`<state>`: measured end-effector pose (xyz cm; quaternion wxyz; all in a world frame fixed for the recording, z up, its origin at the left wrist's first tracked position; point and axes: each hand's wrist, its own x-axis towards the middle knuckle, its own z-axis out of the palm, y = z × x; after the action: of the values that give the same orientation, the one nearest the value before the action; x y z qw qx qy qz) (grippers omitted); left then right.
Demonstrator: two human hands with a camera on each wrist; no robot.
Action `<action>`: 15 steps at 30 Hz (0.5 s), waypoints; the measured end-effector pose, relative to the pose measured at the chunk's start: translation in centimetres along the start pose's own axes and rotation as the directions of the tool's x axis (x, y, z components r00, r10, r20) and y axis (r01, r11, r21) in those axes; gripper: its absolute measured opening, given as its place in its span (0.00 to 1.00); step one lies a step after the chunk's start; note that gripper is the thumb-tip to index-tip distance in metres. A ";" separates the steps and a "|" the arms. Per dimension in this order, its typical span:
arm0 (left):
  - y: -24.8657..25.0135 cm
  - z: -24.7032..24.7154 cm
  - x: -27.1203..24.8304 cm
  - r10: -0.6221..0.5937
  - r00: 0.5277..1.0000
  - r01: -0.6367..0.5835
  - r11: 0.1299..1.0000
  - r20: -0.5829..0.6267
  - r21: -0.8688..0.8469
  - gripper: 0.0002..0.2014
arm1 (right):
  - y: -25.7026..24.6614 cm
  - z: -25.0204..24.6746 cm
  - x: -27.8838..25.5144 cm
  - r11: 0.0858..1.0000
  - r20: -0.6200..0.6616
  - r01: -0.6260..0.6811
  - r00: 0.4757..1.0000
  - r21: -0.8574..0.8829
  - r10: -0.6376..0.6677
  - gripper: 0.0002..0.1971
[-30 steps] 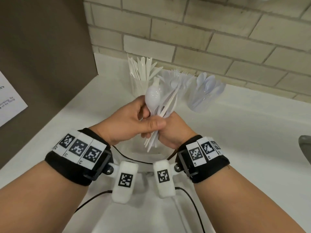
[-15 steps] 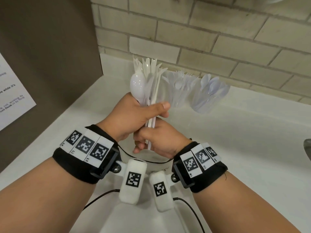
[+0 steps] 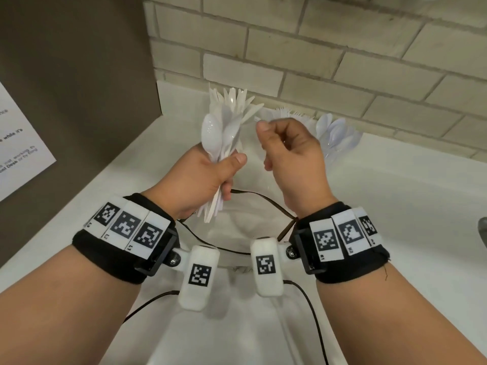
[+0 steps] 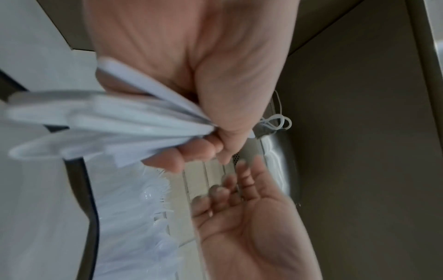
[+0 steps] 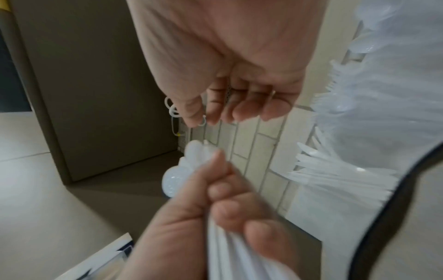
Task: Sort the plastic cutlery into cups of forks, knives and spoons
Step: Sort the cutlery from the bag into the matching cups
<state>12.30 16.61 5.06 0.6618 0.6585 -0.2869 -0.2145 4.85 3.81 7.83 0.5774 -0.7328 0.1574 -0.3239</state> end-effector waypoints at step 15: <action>-1.8 0.9 -0.1 0.060 0.991 -0.084 0.973 0.118 0.216 0.17 | -0.6 0.1 0.6 0.991 0.021 -0.110 0.993 -0.075 0.112 0.02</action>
<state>11.83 15.90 3.27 0.5751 0.7042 -0.3689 -0.1932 5.23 3.70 8.59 0.5689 -0.7478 0.2025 -0.2759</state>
